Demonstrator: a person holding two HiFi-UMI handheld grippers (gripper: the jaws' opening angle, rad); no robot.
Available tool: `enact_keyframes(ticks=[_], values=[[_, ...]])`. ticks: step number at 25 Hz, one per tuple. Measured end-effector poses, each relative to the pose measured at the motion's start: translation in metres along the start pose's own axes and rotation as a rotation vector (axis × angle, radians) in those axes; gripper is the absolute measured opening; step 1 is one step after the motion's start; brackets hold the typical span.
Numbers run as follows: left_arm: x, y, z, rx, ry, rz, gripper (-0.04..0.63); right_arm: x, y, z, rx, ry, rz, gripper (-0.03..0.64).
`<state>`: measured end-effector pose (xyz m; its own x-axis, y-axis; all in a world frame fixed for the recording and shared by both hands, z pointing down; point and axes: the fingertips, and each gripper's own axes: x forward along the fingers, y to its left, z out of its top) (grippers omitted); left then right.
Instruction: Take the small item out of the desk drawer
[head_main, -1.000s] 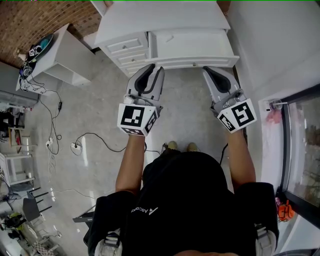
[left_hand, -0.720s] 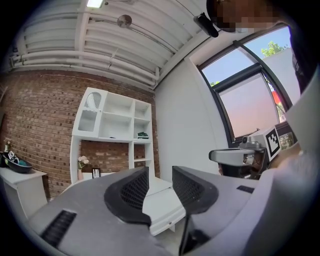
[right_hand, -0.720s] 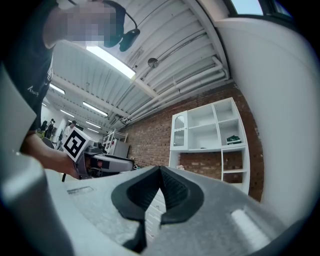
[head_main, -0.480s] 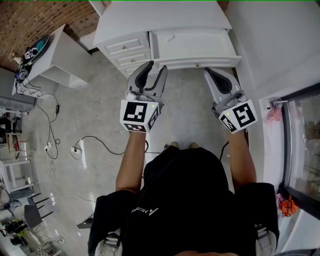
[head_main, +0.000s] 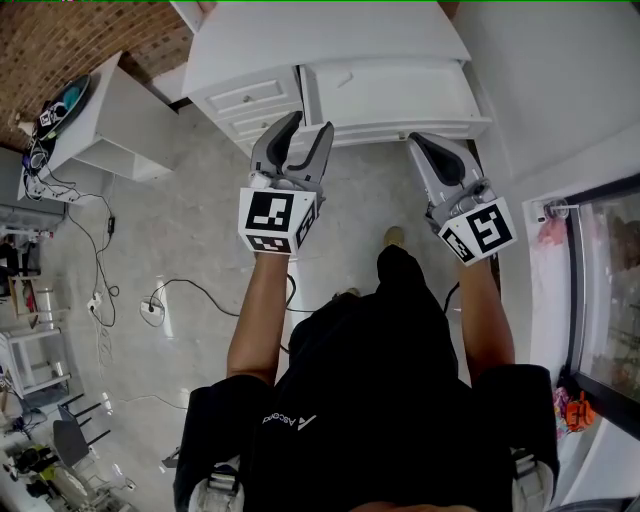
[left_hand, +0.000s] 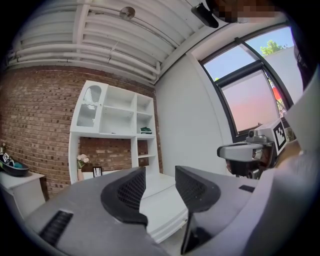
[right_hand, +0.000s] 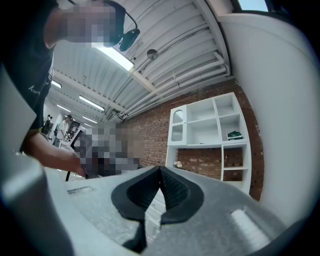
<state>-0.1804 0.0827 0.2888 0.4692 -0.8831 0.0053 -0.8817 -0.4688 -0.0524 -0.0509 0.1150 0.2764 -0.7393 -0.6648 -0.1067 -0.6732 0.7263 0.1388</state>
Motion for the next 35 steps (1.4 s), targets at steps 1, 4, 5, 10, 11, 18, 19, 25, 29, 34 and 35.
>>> enact_keyframes(ticks=[1, 4, 5, 10, 11, 18, 19, 25, 29, 34, 35], values=[[0.007, 0.004, -0.003, 0.000, 0.004, 0.003, 0.179, 0.005, -0.006, -0.004, 0.001, 0.002, 0.002, 0.000], [0.032, 0.015, -0.013, 0.000, 0.022, 0.008, 0.179, 0.021, -0.028, -0.015, 0.008, 0.006, 0.008, 0.000], [0.042, 0.020, -0.017, 0.000, 0.032, 0.009, 0.179, 0.028, -0.037, -0.019, 0.010, 0.007, 0.012, 0.000], [0.101, 0.038, -0.044, 0.015, 0.103, 0.011, 0.179, 0.063, -0.090, -0.045, 0.012, 0.021, 0.036, 0.000], [0.115, 0.041, -0.051, 0.020, 0.121, 0.011, 0.179, 0.069, -0.102, -0.051, 0.010, 0.026, 0.042, 0.000], [0.216, 0.069, -0.098, 0.083, 0.256, 0.031, 0.179, 0.116, -0.194, -0.098, 0.017, 0.071, 0.091, 0.000], [0.230, 0.070, -0.105, 0.085, 0.279, 0.028, 0.179, 0.121, -0.208, -0.103, 0.022, 0.076, 0.096, 0.000], [0.303, 0.086, -0.155, 0.110, 0.440, 0.016, 0.179, 0.152, -0.276, -0.142, 0.058, 0.119, 0.149, 0.000], [0.330, 0.094, -0.192, 0.111, 0.540, 0.005, 0.179, 0.164, -0.294, -0.170, 0.073, 0.150, 0.180, 0.000], [0.358, 0.105, -0.240, 0.112, 0.665, -0.035, 0.179, 0.177, -0.308, -0.197, 0.099, 0.192, 0.191, 0.000], [0.364, 0.108, -0.250, 0.112, 0.692, -0.042, 0.179, 0.180, -0.310, -0.202, 0.099, 0.201, 0.193, 0.000]])
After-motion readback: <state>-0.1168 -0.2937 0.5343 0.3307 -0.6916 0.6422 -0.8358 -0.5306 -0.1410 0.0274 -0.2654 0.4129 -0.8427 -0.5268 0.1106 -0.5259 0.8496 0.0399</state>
